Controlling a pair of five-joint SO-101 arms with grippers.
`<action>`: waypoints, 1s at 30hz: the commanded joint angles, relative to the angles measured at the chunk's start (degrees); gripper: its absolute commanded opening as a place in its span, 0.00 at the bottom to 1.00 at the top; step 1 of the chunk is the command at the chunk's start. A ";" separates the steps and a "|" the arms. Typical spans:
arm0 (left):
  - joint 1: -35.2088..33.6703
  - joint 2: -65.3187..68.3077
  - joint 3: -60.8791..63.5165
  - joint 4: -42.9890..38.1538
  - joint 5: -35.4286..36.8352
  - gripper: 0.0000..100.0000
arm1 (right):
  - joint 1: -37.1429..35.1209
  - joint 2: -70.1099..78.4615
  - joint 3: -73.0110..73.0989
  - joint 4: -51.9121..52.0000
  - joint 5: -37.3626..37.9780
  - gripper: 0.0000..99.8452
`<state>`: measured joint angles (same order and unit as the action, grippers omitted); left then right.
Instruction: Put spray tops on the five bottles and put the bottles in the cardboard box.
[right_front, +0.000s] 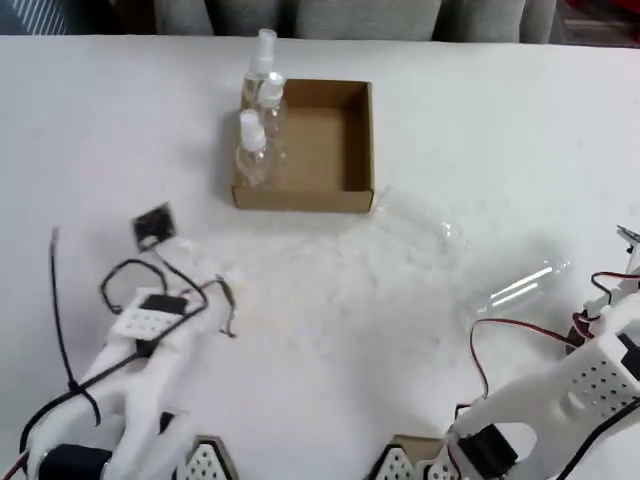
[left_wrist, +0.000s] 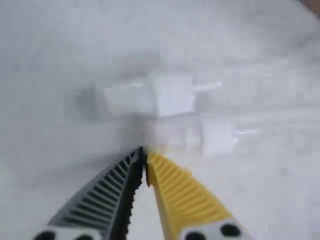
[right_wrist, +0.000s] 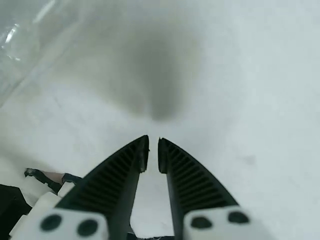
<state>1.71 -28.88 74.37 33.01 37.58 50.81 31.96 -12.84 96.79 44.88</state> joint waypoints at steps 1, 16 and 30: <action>-7.78 -0.92 -1.76 -7.12 -0.79 0.02 | -0.57 -3.03 -0.26 0.48 0.00 0.02; -2.15 -1.54 -5.80 -3.96 1.67 0.02 | -0.04 -2.95 -0.26 0.13 0.44 0.02; 9.19 -1.01 -19.87 10.73 6.86 0.02 | -2.68 2.59 -0.70 -1.98 0.09 0.02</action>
<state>5.32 -28.79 57.93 47.08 39.87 49.58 34.86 -12.84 95.12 44.88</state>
